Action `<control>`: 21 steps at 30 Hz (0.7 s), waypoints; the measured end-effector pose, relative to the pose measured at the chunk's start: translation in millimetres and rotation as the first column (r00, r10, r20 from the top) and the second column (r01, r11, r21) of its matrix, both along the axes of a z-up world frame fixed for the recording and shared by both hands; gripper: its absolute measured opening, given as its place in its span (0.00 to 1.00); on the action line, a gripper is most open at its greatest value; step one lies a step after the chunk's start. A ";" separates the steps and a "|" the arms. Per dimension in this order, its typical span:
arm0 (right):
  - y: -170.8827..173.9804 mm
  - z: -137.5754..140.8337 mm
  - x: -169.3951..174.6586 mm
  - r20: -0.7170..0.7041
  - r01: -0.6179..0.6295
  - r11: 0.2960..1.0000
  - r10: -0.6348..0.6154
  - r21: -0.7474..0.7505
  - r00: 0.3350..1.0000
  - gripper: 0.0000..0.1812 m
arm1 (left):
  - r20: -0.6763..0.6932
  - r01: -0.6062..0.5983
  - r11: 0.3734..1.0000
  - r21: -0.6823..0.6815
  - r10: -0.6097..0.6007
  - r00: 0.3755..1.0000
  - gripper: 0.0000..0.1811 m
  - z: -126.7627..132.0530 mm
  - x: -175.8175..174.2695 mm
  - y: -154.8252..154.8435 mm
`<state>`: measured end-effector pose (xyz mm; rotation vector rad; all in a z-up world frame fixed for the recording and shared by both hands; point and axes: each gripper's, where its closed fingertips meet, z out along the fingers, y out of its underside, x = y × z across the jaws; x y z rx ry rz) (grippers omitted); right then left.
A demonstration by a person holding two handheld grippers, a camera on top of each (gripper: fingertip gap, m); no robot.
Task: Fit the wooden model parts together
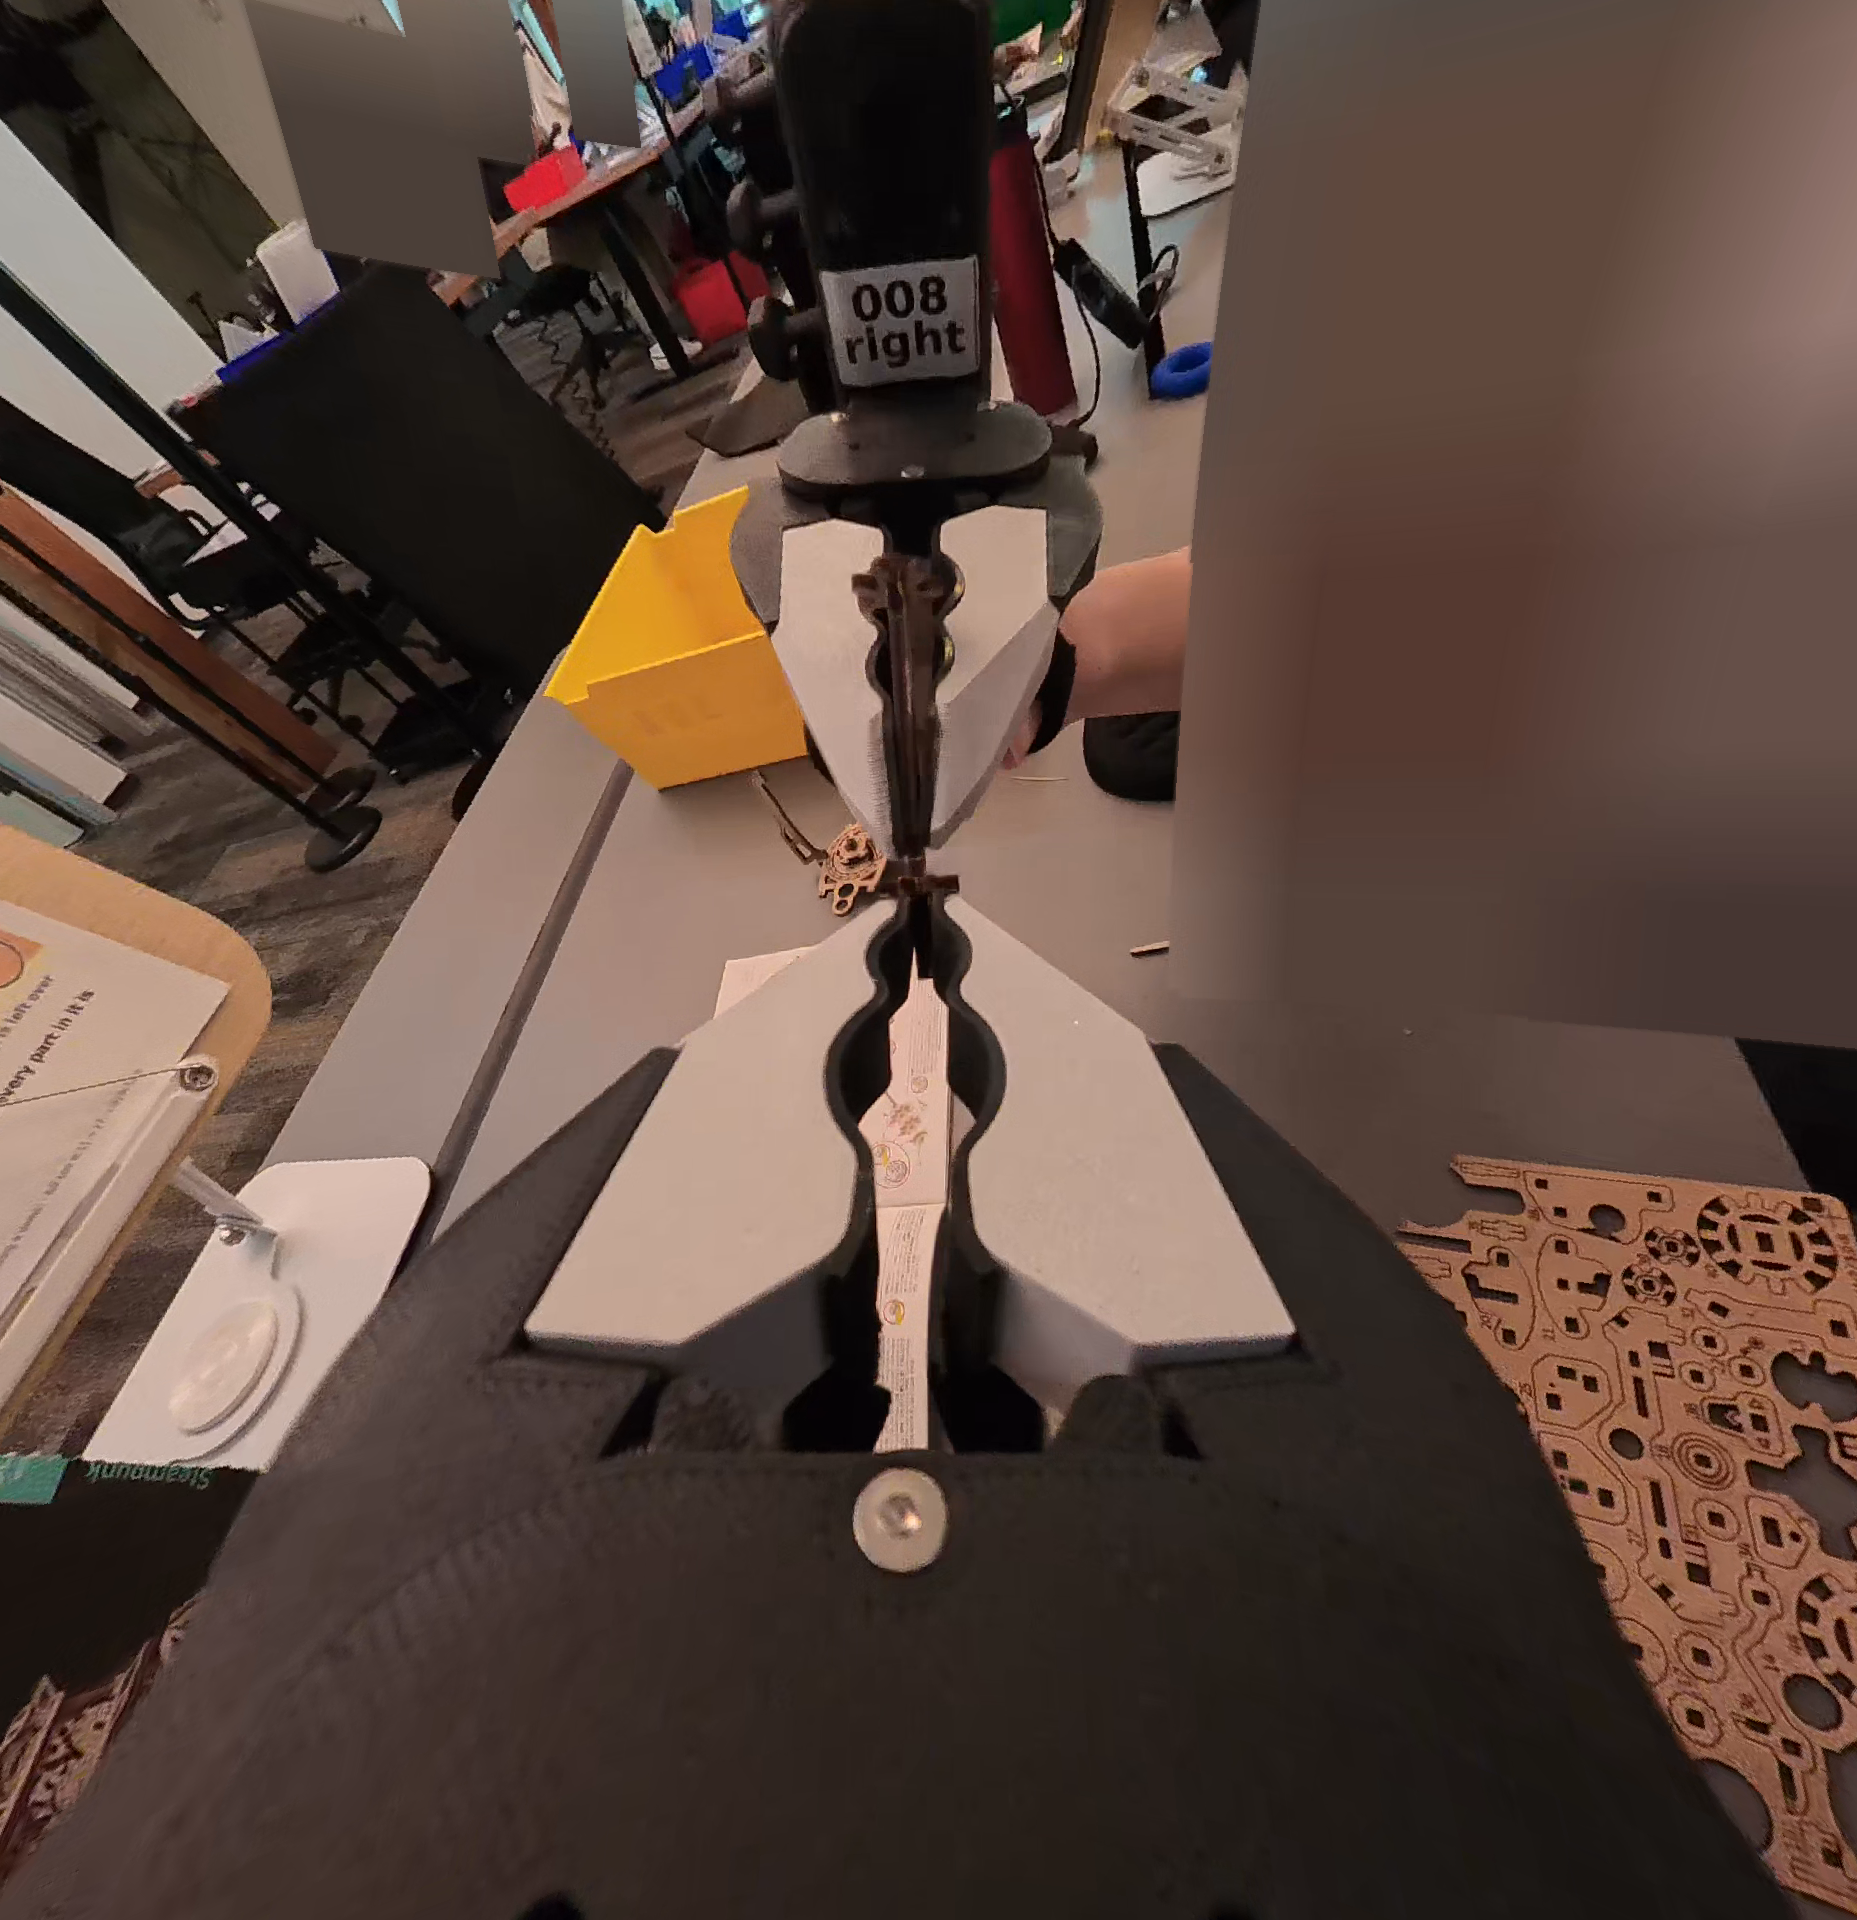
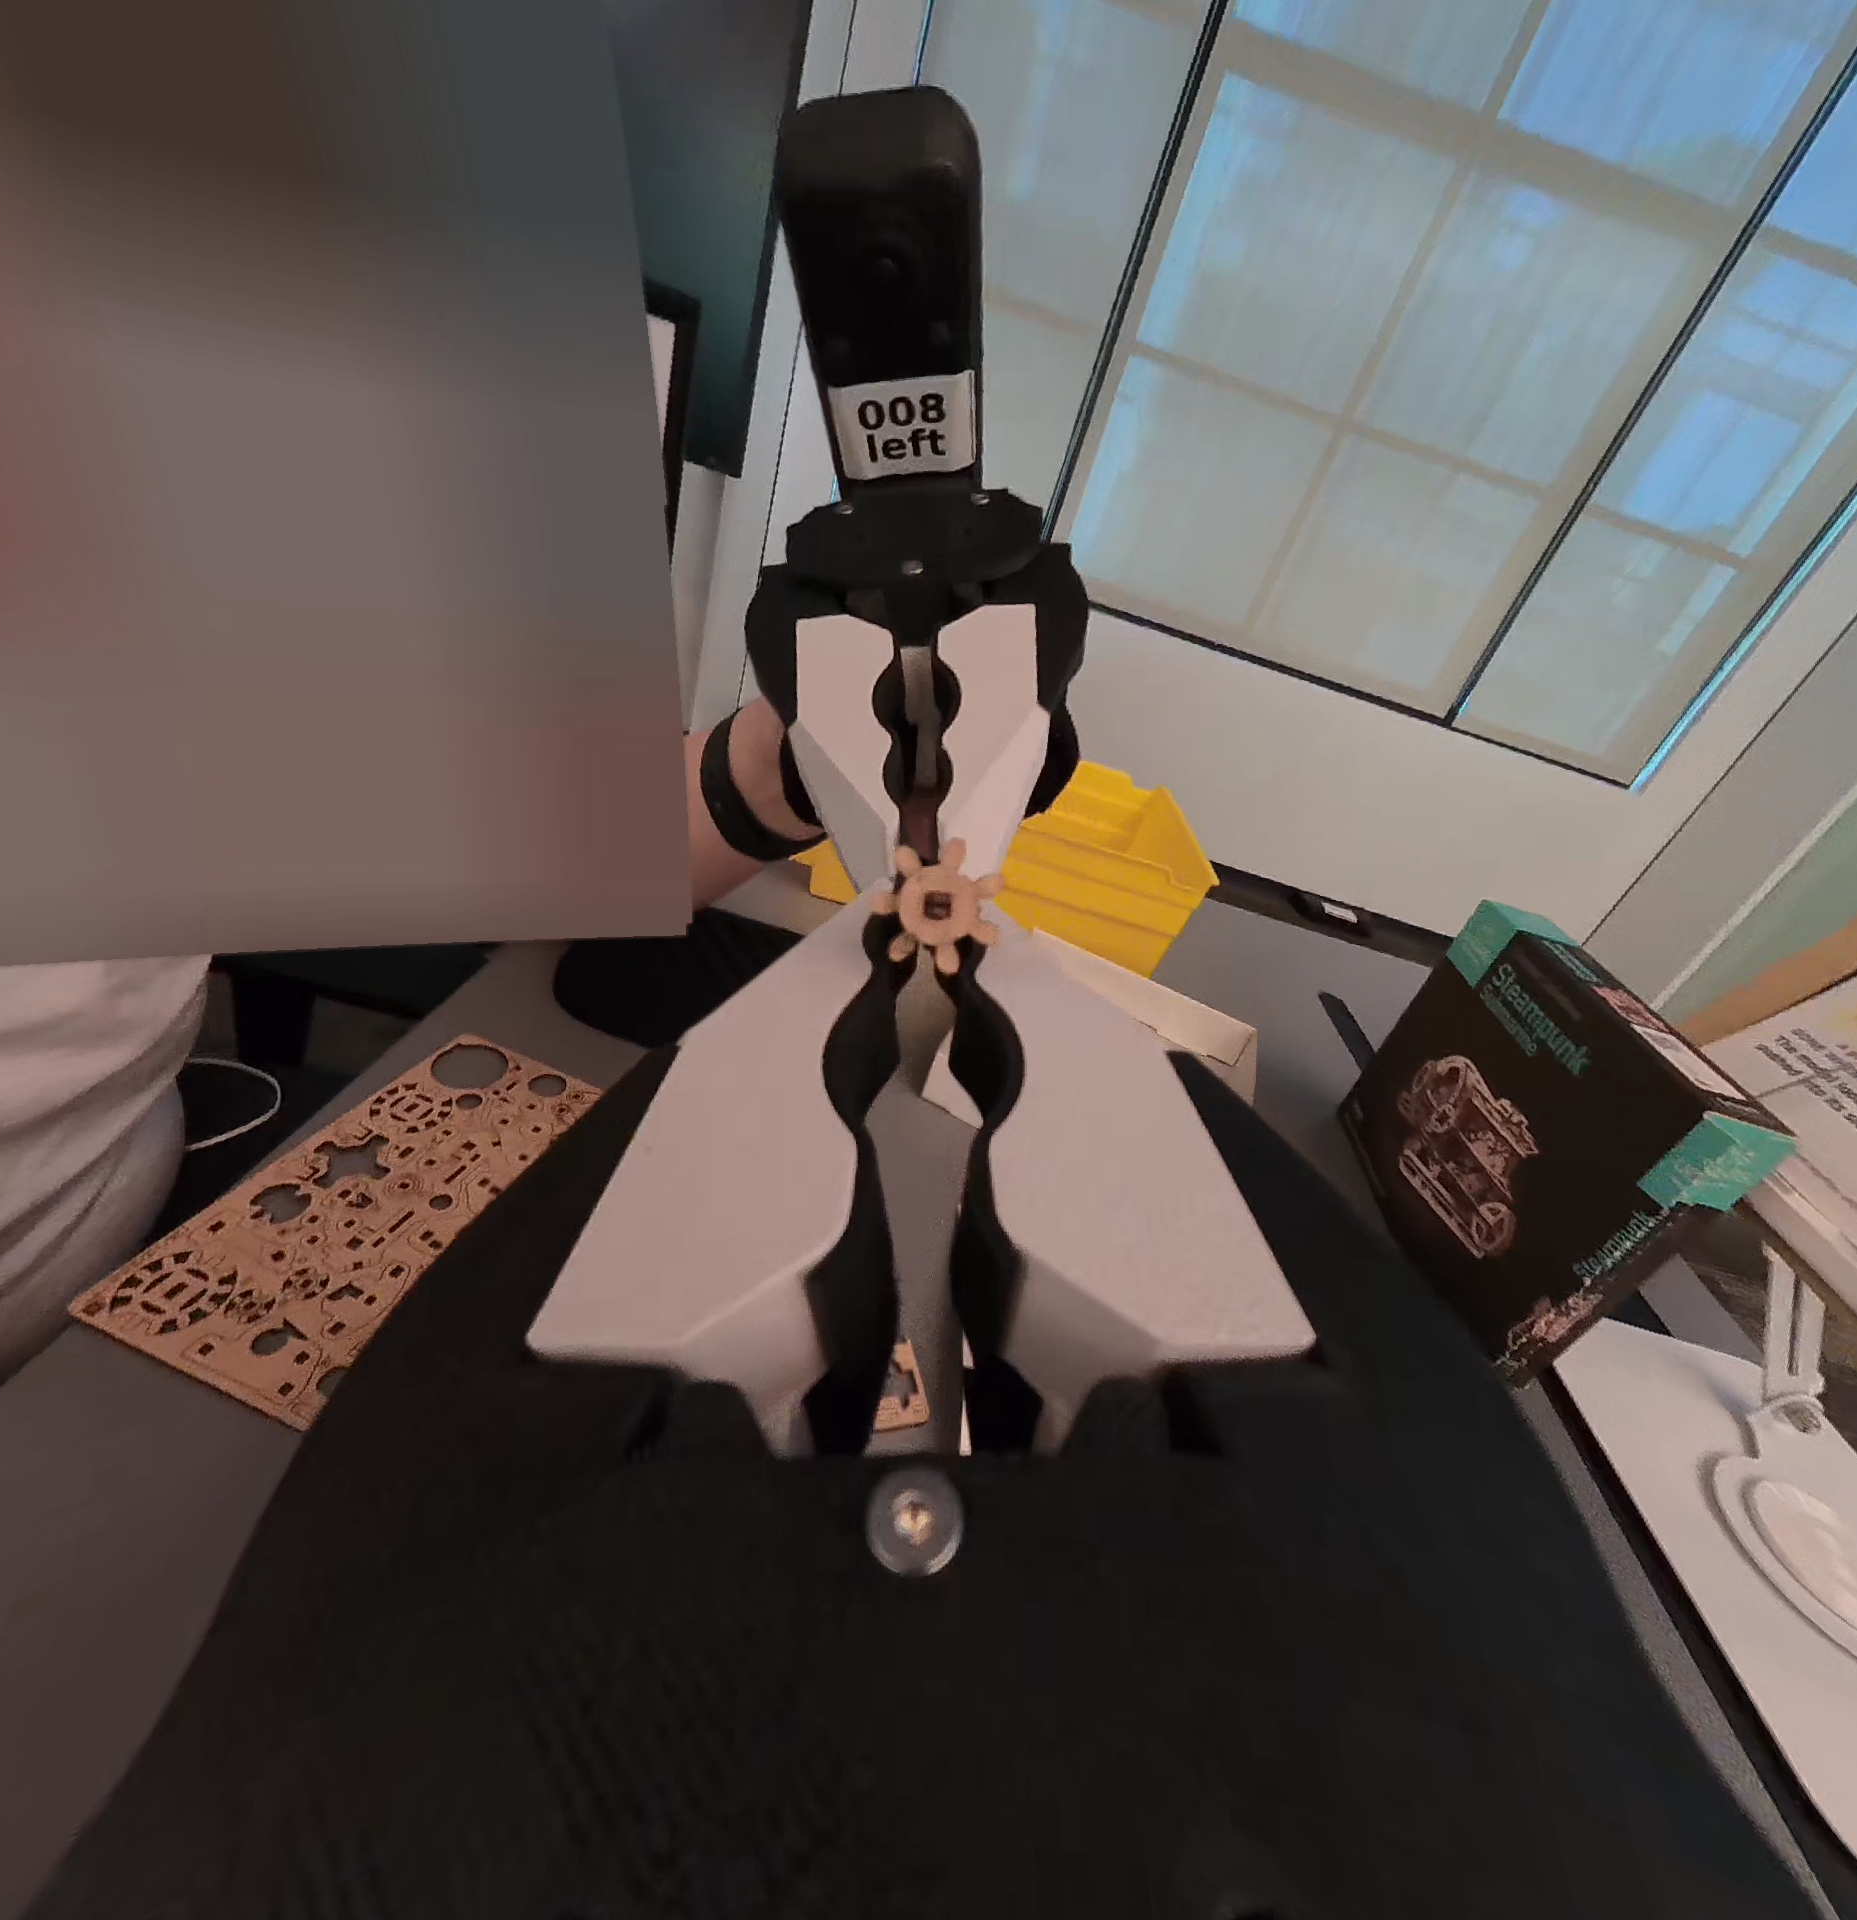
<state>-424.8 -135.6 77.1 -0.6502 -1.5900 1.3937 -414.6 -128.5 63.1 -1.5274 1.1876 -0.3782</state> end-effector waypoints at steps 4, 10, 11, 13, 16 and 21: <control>2.4 -6.2 -2.1 0.035 0.008 1.000 -0.009 0.010 0.999 0.01 | -0.060 -0.026 1.000 0.001 0.026 0.998 0.00 -7.3 -2.3 2.6; 4.7 -20.3 -3.4 0.138 0.030 0.995 -0.043 0.098 0.989 0.01 | -0.152 -0.051 0.999 -0.008 0.050 0.987 0.00 -20.7 -3.4 5.2; 5.5 -21.7 -4.0 0.146 0.037 0.993 -0.053 0.109 0.988 0.01 | -0.156 -0.057 0.998 -0.011 0.054 0.986 0.00 -21.9 -4.0 6.2; 7.4 -20.0 -4.7 0.132 0.047 0.994 -0.060 0.100 0.989 0.01 | -0.123 -0.059 0.998 -0.010 0.057 0.991 0.00 -18.5 -4.0 7.5; 9.1 -1.9 -0.8 0.128 -0.045 0.989 0.063 -0.138 0.990 0.01 | 0.056 -0.042 0.995 -0.090 0.047 0.997 0.00 -3.5 -0.7 8.1; 18.3 2.0 -6.8 0.156 -0.081 0.923 0.149 -0.375 0.977 0.02 | 0.168 -0.061 0.977 -0.203 0.096 0.981 0.00 -2.0 -5.5 15.2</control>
